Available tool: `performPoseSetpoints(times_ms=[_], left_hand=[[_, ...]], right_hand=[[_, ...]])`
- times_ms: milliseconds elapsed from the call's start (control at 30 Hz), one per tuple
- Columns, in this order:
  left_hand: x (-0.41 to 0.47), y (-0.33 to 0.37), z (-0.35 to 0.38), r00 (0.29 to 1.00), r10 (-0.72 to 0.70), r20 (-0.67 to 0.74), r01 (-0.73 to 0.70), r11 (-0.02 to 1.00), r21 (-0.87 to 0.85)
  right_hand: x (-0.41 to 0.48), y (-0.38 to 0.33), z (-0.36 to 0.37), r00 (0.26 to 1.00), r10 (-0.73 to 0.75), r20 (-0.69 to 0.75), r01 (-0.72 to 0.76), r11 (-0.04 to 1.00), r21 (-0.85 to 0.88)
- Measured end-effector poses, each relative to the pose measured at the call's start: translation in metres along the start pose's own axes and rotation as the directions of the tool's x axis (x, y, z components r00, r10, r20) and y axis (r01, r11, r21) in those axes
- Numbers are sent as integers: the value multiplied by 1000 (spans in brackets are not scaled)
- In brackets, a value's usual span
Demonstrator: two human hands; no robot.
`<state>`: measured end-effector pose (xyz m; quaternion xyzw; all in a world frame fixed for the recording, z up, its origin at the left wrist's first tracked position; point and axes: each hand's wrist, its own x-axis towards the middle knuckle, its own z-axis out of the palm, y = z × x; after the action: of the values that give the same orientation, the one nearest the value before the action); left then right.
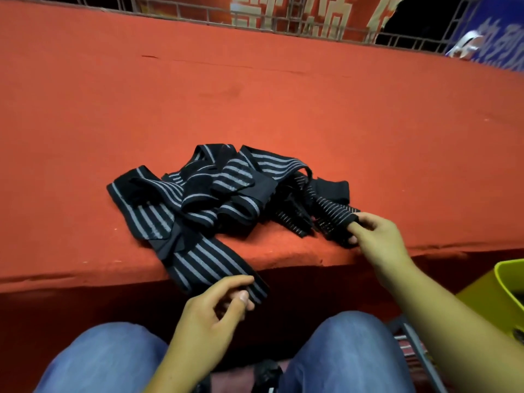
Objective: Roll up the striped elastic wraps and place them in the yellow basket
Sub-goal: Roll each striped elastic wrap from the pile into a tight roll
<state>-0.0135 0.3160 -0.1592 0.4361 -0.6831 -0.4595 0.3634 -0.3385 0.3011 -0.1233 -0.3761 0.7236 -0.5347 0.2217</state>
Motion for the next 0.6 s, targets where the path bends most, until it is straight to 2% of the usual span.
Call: performPoseSetpoints(times_ms=[133, 267, 333, 433, 600], left_hand=[[0, -4, 2, 999, -44, 20, 46, 992, -114], [4, -5, 6, 993, -93, 71, 106, 974, -201], [6, -5, 7, 987, -115, 114, 141, 958, -249], [7, -7, 8, 965, -129, 230, 192, 941, -280], [7, -10, 10, 926, -142, 349, 269, 897, -350]], right_hand=[[-38, 4, 15, 1000, -2, -22, 6, 975, 221], [-76, 7, 28, 1000, -11, 14, 5, 927, 375], [-90, 7, 31, 999, -23, 38, 6, 921, 390], [-106, 9, 36, 993, -85, 77, 55, 944, 326], [-128, 7, 49, 969, -142, 200, 73, 946, 317]])
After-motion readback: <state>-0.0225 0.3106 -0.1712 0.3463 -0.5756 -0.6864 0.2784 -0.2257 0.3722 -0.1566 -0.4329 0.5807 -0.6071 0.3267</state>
